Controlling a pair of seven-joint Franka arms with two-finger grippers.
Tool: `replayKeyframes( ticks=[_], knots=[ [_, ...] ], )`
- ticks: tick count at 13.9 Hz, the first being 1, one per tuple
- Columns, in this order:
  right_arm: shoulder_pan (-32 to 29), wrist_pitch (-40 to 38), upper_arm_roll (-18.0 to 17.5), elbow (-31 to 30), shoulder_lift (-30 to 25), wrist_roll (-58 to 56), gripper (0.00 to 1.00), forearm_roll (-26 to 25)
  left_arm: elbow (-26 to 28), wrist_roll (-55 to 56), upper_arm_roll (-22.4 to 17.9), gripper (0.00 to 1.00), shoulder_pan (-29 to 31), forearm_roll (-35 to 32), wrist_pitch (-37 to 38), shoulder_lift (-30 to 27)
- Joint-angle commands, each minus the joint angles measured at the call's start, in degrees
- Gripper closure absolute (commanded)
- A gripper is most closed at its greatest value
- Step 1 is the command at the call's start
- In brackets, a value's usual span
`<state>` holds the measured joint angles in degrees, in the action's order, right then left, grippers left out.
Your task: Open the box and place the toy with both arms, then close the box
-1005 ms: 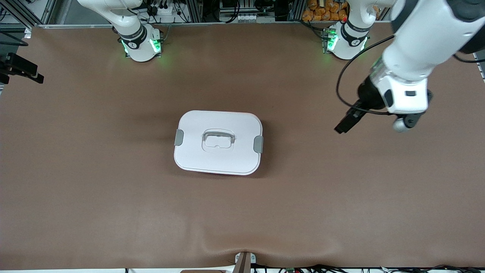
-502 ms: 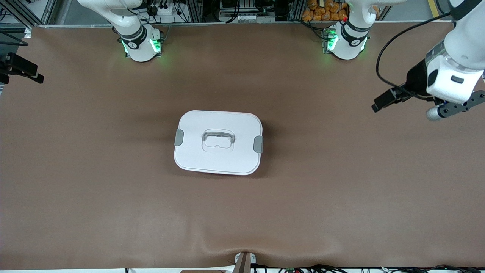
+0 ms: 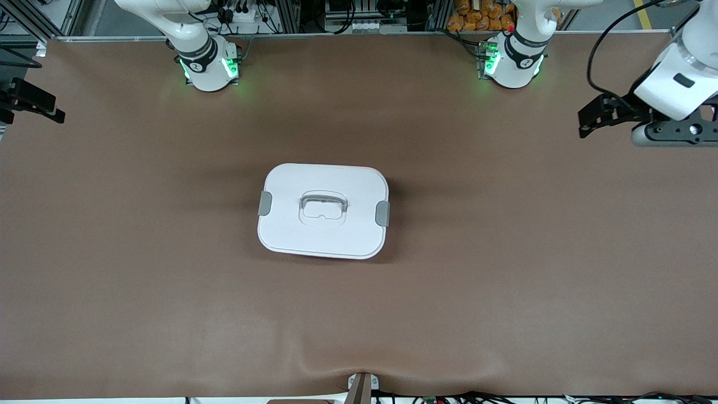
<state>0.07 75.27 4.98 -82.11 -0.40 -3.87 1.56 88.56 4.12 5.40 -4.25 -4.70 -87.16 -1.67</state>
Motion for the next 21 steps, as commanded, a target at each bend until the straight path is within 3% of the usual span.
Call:
replayKeyframes(
  ticks=[1,21],
  knots=[
    [0.4,-0.3,0.2,-0.3,-0.7,1.0,0.0,0.8,1.1,-4.5,-0.5,0.0,-0.2,-1.8,0.4,-1.2],
    [0.4,-0.4,0.2,-0.3,-0.7,1.0,0.0,0.8,1.1,-4.6,-0.3,0.0,2.8,2.1,1.7,-0.5]
  ],
)
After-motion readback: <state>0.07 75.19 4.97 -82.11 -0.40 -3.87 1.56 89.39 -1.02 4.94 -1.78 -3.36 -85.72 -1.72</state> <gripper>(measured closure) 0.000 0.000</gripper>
